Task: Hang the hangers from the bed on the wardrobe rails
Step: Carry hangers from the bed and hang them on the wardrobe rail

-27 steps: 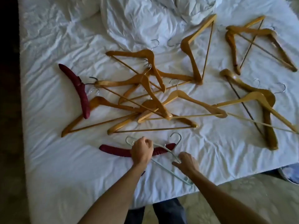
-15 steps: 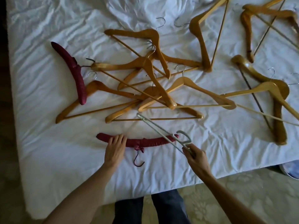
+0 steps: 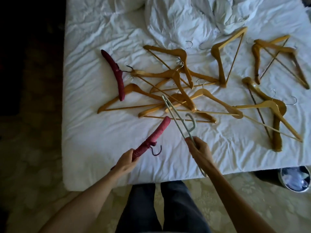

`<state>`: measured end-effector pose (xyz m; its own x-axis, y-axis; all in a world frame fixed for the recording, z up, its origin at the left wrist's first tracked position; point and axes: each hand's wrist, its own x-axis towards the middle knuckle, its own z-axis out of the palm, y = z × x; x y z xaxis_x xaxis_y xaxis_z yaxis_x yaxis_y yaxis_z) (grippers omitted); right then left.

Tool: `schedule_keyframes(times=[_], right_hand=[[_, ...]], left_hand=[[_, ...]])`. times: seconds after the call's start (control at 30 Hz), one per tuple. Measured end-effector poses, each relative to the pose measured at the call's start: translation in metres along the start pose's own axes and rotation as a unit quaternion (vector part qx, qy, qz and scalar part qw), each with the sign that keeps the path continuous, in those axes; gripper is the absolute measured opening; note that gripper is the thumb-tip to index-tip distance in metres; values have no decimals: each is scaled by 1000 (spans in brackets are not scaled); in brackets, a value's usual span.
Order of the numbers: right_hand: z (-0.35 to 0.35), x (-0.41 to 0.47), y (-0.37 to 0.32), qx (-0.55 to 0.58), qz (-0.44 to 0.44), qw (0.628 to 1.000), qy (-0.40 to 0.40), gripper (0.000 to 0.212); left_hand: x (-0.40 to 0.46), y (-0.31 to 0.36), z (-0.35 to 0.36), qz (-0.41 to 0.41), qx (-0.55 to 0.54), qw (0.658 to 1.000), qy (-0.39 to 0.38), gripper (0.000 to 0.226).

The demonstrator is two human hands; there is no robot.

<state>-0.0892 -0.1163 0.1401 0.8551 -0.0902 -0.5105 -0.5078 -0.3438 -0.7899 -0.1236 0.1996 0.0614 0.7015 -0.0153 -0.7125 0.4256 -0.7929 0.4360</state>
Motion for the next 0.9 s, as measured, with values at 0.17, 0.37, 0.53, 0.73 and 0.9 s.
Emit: schedule_keyframes(times=[0.17,0.37,0.53,0.73,0.9], right_hand=[[44,-40,-79,37,-66,992,-98,14],[104,-90,-141,-1,-128,961,-244,14],[146,-139,-176,-35,-186,912,-365,14],[218,-207,-195,-110,-244,828,-492,12],[305,-284,-200,-161,-294,753,-566,8]], left_hand=[[-81,20,-44,-75,-257,958,102,19],[-165,31,-81,-114,-487,844,194,22],[-238,25,-84,-159,-584,746,278,29],[-344,-18,-63,-174,-703,582,371,33],[-421,-80,-43,-189,-724,477,462,30]])
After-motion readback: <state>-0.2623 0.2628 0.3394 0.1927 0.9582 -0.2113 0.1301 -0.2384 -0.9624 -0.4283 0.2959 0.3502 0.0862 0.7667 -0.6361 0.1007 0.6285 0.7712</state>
